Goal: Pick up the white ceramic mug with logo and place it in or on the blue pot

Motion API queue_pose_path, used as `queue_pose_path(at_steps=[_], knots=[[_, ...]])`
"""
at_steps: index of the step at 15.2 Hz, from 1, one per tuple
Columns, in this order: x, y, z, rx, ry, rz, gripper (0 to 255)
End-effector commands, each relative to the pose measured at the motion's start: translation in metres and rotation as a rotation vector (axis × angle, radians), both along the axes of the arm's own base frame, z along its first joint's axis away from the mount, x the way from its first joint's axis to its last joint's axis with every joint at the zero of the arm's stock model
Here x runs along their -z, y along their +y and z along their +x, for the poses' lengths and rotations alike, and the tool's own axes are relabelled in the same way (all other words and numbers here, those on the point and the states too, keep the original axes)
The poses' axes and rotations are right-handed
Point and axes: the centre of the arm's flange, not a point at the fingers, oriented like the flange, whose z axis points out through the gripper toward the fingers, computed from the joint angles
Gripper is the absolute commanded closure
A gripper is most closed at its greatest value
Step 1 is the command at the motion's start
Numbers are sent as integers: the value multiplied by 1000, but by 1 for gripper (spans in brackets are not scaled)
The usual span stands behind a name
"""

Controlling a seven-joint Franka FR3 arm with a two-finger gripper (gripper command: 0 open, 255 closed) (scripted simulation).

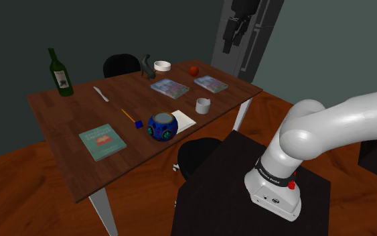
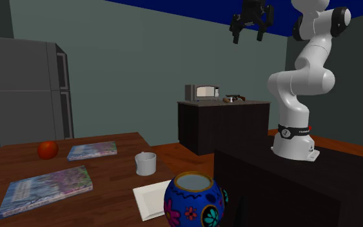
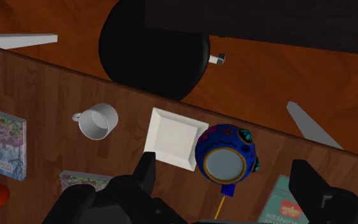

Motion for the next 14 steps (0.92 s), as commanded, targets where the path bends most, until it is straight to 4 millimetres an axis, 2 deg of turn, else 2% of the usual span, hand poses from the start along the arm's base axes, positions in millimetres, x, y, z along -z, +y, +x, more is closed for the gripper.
queue_pose_path(at_steps=[1,14], knots=[[0,0,0,0,0,0,0],[126,-92,77,4,24,16,0]])
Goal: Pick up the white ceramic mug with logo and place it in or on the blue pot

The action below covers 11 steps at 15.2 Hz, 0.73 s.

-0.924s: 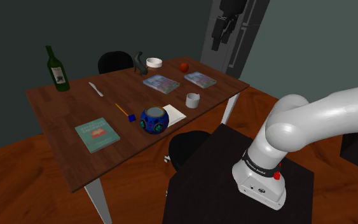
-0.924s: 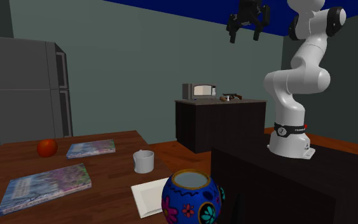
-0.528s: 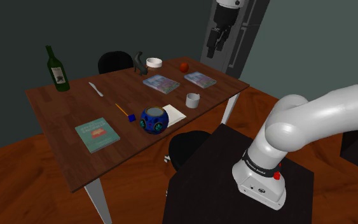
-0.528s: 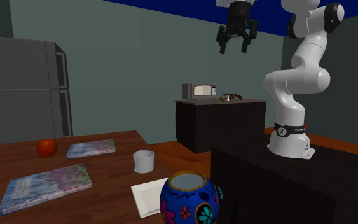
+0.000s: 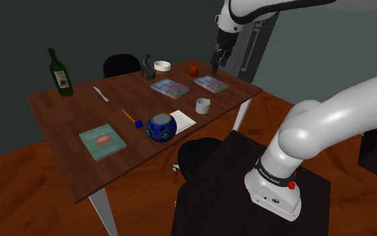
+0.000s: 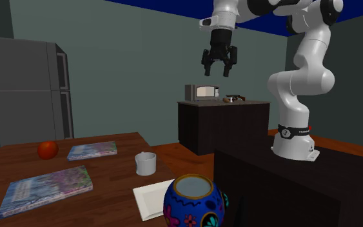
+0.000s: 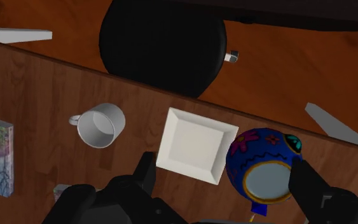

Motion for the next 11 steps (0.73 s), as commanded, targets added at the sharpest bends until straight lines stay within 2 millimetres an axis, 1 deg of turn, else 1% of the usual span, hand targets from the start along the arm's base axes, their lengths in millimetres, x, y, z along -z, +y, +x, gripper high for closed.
queue_pose_path(at_steps=[1,11], knots=[[19,-15,13,0,2,2,0],[118,-85,69,4,20,14,0]])
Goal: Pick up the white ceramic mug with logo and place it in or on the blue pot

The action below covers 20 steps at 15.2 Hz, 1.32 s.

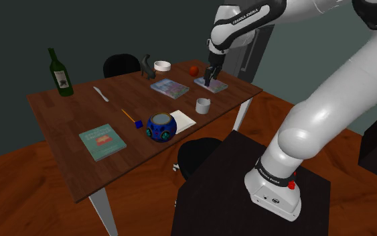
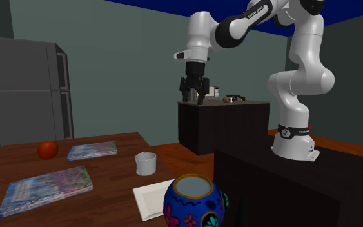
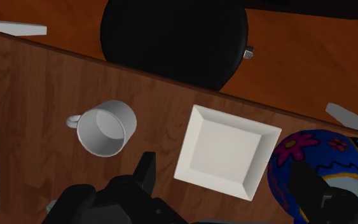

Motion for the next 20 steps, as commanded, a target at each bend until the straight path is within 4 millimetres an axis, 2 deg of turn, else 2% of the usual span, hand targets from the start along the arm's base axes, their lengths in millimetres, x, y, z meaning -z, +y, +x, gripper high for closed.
queue_pose_path(at_steps=[1,20], knots=[[22,-16,12,0,3,1,0],[216,-145,114,7,37,24,0]])
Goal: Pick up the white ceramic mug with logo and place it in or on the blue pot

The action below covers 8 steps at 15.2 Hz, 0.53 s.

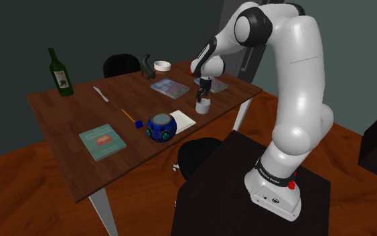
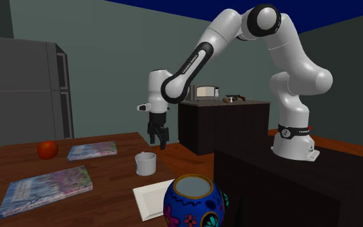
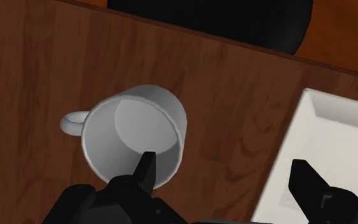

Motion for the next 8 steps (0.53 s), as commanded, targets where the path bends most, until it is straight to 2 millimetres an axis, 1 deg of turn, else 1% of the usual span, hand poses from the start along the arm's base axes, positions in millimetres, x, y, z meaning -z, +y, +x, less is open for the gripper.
queue_pose_path(at_steps=[1,3,4,8], knots=[[22,-17,12,0,3,4,0],[43,-30,22,1,6,6,0],[48,-34,25,1,7,7,0],[69,-34,25,1,7,7,0]])
